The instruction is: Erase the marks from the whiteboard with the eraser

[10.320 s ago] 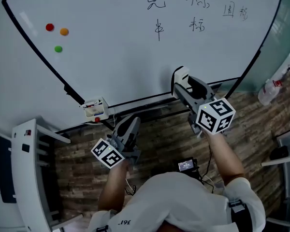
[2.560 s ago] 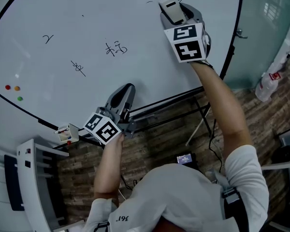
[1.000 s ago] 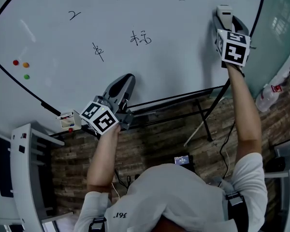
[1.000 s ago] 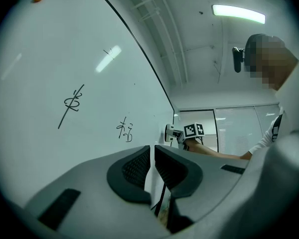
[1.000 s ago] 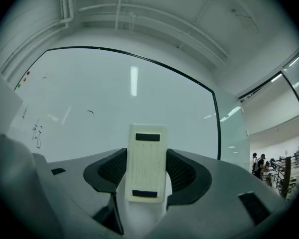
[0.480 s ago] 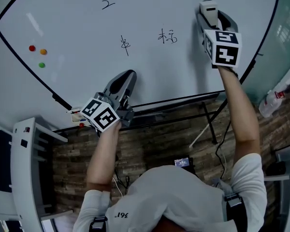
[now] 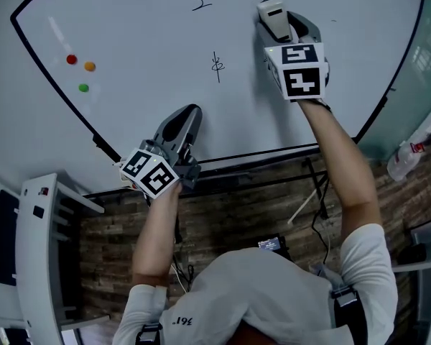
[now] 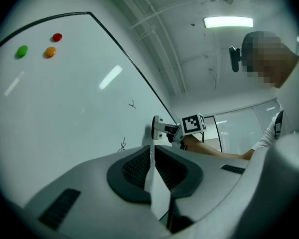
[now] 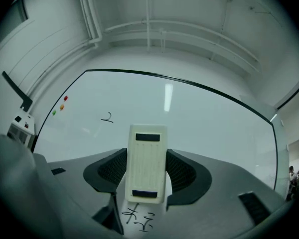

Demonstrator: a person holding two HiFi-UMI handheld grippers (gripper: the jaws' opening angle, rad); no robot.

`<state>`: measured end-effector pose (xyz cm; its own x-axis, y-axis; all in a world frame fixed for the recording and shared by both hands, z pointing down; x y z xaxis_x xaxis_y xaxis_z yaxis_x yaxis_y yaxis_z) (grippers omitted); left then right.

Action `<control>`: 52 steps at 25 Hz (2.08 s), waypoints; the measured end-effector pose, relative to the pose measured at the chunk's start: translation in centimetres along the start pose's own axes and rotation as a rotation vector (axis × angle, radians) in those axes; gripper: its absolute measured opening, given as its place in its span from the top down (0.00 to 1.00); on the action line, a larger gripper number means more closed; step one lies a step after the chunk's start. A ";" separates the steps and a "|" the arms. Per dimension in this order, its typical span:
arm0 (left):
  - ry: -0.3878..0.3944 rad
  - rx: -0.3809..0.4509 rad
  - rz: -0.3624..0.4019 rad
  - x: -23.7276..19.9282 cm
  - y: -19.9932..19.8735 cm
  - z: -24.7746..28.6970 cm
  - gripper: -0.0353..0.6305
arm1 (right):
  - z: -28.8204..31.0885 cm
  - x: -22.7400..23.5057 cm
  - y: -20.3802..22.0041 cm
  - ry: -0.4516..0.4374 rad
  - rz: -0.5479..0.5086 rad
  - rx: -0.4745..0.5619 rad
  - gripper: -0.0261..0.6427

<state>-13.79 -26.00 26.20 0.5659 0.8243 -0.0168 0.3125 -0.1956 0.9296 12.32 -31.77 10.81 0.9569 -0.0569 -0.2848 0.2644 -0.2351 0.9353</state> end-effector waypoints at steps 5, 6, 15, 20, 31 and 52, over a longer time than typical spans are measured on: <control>-0.019 0.007 0.001 -1.5 -0.7 -2.6 0.89 | 1.2 -5.4 -1.5 -0.065 -0.013 0.012 0.57; -0.023 0.009 0.001 -1.8 -0.8 -3.1 0.89 | 1.4 -6.2 -1.8 -0.073 -0.016 0.013 0.57; -0.048 0.018 0.002 -3.3 -1.5 -5.8 0.89 | 3.0 -12.1 -4.9 -0.110 -0.062 0.035 0.57; -0.055 0.020 0.006 -3.9 -1.7 -6.5 0.89 | 4.0 -15.7 -7.0 -0.152 -0.089 0.054 0.57; -0.060 0.014 0.003 -4.3 -1.5 -6.8 0.89 | 7.1 -18.4 -8.1 -0.142 -0.124 -0.002 0.57; -0.033 -0.022 -0.018 -2.4 0.2 -4.6 0.89 | 7.3 -15.7 -8.0 -0.141 -0.066 -0.046 0.57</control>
<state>-18.59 -25.63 28.16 0.5852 0.8096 -0.0453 0.3063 -0.1690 0.9368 -5.74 -36.03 6.27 0.9116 -0.1795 -0.3698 0.3347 -0.1979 0.9213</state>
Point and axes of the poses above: the fingertips, and each gripper's own axes: z forward along the fingers, x to its right, y out of its underside, the point moved 7 cm from there along -z, backward along the fingers, and after that the axes turned 9 degrees about z, right-handed, at the moved point
